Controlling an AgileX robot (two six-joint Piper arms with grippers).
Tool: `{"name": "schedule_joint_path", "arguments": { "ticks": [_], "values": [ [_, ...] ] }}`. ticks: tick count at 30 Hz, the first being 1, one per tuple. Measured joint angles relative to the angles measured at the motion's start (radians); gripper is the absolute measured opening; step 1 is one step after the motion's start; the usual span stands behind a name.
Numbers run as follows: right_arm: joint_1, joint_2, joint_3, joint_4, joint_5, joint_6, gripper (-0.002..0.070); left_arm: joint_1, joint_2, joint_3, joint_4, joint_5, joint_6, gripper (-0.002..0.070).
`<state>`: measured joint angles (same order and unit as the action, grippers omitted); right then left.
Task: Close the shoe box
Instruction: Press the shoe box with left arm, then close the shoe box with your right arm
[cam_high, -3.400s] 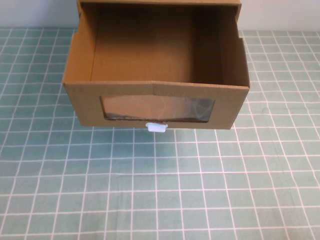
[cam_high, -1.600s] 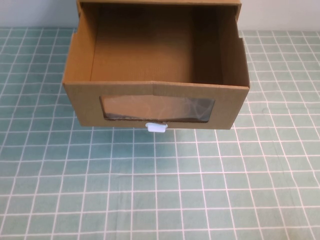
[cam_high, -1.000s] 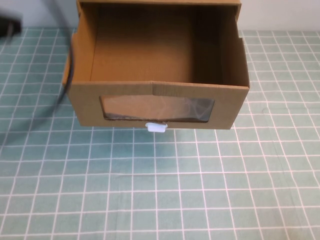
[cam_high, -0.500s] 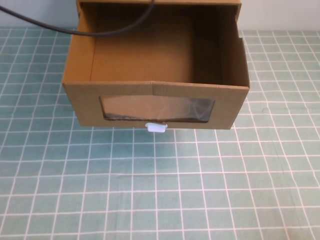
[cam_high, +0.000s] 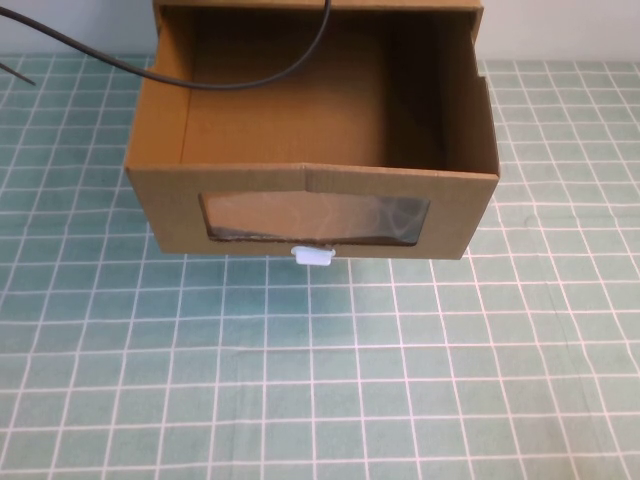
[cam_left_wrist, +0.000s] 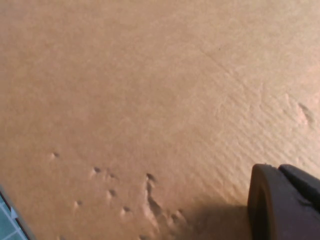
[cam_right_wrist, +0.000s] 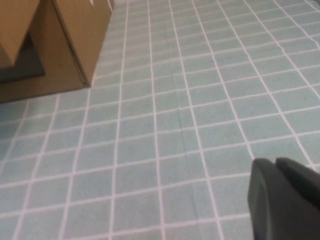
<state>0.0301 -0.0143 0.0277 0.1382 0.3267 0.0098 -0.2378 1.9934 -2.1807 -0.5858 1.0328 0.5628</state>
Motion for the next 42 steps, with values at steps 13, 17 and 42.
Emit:
{"name": "schedule_joint_path", "arguments": {
  "ticks": [13, 17, 42],
  "values": [
    [0.000, 0.000, -0.015, 0.516, -0.250, 0.000, -0.0013, -0.004, 0.004, -0.004, 0.002, -0.006, 0.000, -0.0005],
    [0.002, 0.051, -0.177, 0.531, 0.045, -0.030, -0.0013, -0.004, 0.004, -0.004, 0.002, -0.006, 0.000, -0.0005],
    [0.485, 1.113, -1.054, 0.391, 0.486, -0.275, -0.0011, -0.005, 0.004, -0.004, 0.006, -0.008, -0.014, -0.0005]
  ]
}}
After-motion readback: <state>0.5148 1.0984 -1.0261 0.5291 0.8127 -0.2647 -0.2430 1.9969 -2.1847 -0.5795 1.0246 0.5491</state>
